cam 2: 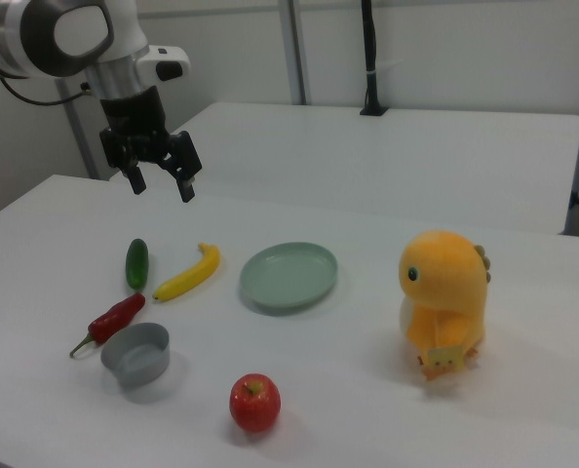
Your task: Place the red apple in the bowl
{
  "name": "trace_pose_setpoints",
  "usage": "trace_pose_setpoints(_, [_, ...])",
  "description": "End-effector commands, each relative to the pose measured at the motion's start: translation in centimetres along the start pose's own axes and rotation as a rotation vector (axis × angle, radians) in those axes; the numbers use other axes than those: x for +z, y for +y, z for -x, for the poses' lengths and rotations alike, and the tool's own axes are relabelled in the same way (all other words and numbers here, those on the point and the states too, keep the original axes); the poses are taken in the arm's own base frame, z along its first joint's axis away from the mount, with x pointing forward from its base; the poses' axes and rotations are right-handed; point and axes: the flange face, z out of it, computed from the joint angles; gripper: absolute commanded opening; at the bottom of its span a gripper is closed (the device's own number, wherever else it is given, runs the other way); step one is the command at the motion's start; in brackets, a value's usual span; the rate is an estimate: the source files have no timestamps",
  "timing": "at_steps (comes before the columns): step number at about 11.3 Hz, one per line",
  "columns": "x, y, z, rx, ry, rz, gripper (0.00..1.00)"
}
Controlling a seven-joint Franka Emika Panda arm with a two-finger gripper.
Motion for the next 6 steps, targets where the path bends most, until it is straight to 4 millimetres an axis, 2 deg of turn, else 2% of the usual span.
trace_pose_setpoints(1, [0.0,3.4,1.2,-0.09,-0.015,-0.012,1.0])
trace_pose_setpoints(4, [1.2,8.9,3.0,-0.241,-0.05,-0.024,1.0])
trace_pose_setpoints(6, [2.5,11.8,3.9,-0.251,-0.073,-0.027,1.0])
